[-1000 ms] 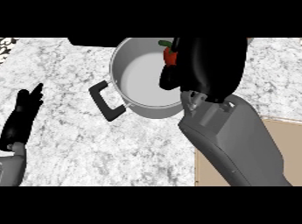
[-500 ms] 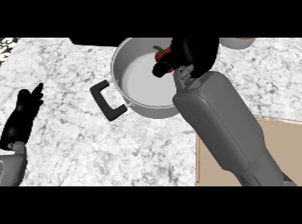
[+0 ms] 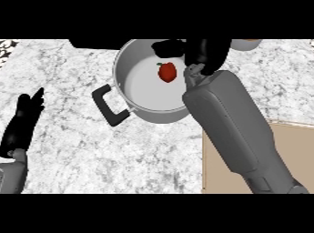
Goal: Pick the bell pepper from the tray and place it in the pot
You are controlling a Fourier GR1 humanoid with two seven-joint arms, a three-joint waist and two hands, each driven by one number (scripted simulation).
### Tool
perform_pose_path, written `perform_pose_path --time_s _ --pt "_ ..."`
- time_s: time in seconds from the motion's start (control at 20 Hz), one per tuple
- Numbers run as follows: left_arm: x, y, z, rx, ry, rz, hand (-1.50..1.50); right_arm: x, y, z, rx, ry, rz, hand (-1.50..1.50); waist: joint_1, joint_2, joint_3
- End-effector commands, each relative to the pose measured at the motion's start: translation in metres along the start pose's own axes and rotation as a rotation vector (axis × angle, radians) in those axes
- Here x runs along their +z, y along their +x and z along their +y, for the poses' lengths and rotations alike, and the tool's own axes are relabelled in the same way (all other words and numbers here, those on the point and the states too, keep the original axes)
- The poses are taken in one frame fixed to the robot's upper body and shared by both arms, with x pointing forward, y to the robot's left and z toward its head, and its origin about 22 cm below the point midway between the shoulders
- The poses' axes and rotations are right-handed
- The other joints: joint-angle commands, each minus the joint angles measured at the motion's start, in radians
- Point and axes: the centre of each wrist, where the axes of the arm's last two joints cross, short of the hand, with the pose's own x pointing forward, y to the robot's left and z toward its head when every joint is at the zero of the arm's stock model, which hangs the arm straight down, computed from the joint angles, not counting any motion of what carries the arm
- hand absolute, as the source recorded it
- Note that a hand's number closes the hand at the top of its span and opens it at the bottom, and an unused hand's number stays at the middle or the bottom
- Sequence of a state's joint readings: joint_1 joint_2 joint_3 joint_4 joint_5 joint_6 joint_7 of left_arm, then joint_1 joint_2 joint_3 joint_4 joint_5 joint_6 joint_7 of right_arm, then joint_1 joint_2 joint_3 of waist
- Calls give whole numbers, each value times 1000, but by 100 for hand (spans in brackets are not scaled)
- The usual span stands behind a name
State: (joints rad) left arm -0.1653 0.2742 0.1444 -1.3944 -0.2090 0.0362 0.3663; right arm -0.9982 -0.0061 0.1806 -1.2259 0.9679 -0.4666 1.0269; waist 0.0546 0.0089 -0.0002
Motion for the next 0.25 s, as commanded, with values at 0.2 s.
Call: perform_pose_path --time_s 0.2 --pt "0 -2 7 25 42 40 0 1 -15 -16 -243 -249 93 -150 -60 -15 0"
